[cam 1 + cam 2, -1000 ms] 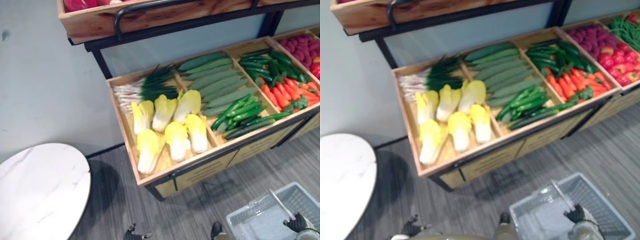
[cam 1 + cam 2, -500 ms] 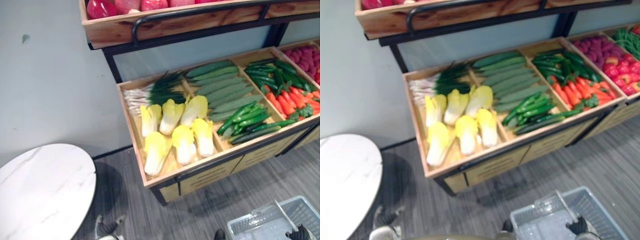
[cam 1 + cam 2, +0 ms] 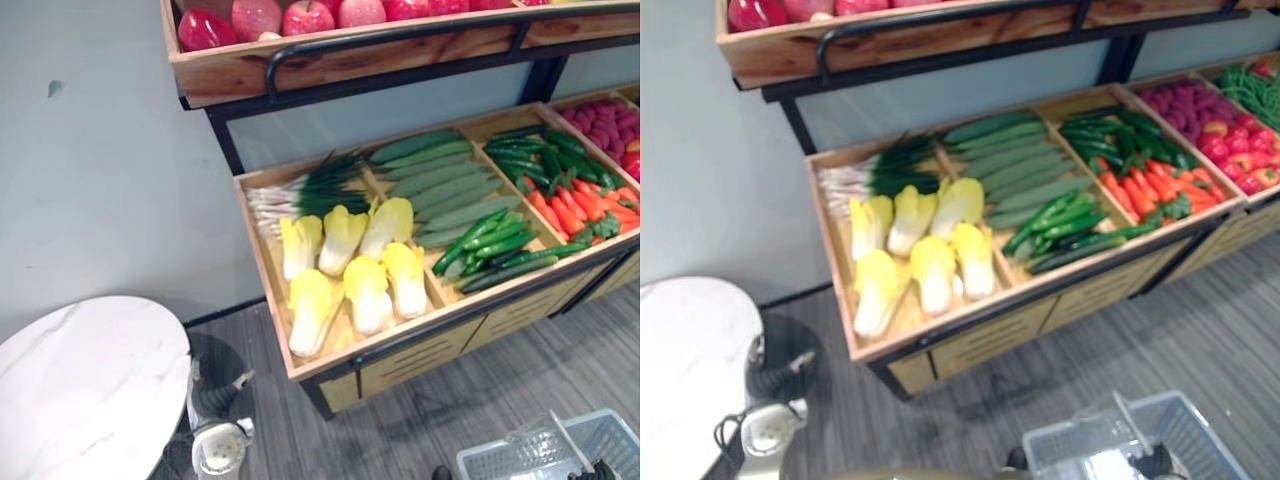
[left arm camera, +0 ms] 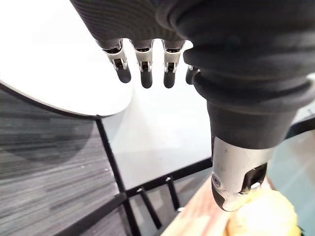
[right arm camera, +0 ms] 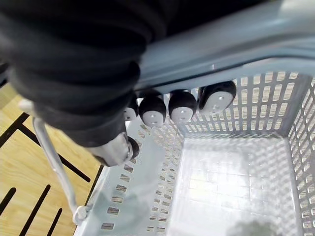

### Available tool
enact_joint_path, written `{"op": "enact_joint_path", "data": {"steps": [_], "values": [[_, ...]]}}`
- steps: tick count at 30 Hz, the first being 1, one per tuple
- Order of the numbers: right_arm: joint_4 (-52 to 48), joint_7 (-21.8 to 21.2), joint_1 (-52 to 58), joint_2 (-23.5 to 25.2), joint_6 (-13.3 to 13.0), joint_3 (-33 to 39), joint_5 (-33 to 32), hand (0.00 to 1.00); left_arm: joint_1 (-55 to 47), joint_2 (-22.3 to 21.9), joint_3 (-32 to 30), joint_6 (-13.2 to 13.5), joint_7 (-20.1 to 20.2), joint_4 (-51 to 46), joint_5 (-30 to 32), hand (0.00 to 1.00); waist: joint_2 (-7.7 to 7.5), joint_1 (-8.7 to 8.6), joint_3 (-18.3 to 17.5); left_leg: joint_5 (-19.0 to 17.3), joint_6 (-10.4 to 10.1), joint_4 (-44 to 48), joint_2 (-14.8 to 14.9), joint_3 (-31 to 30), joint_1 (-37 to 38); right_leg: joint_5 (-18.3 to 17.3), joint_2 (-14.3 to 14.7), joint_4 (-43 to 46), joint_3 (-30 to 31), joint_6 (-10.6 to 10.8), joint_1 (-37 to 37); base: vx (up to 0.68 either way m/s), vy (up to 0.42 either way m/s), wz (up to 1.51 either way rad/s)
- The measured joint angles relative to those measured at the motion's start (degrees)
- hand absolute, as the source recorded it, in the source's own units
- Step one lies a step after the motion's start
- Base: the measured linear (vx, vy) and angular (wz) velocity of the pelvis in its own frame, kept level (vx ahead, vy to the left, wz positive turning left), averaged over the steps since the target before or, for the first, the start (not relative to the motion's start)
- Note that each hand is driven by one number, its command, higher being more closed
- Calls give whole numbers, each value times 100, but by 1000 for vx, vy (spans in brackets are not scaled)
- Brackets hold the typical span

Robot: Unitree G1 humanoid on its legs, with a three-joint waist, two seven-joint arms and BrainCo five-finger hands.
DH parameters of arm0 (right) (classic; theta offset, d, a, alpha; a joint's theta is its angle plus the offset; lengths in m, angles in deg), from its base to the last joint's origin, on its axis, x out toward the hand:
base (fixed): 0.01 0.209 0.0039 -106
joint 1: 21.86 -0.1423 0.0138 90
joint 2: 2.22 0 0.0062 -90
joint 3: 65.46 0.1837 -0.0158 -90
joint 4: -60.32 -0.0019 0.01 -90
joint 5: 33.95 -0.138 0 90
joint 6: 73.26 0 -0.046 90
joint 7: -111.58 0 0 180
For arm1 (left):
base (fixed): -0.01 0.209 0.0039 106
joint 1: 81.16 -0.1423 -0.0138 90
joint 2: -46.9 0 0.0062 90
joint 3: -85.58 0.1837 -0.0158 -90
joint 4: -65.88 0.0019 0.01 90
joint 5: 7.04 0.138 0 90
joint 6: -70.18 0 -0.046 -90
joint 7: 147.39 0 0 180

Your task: Pick vegetable in the basket

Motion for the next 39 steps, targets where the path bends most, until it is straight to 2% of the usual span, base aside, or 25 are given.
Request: {"op": "enact_joint_path", "data": {"steps": [10,14,30,36,39], "values": [[-202,54,-99,-3,13,-432,53,100,245,9,618,-17,-81,-208,433,0,5,-43,-3,-157,12,115,-3,197,81,1,11,-1,221,1,-26,-2,7,-10],[-203,122,-166,-2,15,-515,55,100,262,15,672,-122,-193,-204,579,0,7,-146,-4,-184,8,114,-5,264,88,2,16,-1,278,2,-66,4,3,-11],[-203,260,-163,-2,20,-675,54,100,593,39,1120,-127,-494,-180,1041,0,13,-184,-1,-301,11,122,-37,485,199,6,18,-1,498,6,-113,7,1,-6],[-208,389,-204,-2,18,-772,56,100,610,39,1231,-128,-558,-62,1106,0,12,-296,2,-316,2,122,-37,512,199,6,22,-1,527,6,-132,-2,-3,-1],[-222,421,-198,-2,14,-842,58,100,629,40,1392,-132,-562,39,1106,0,12,-294,3,-326,0,122,-36,577,193,8,32,-1,579,9,-182,-9,-20,-10]]}}
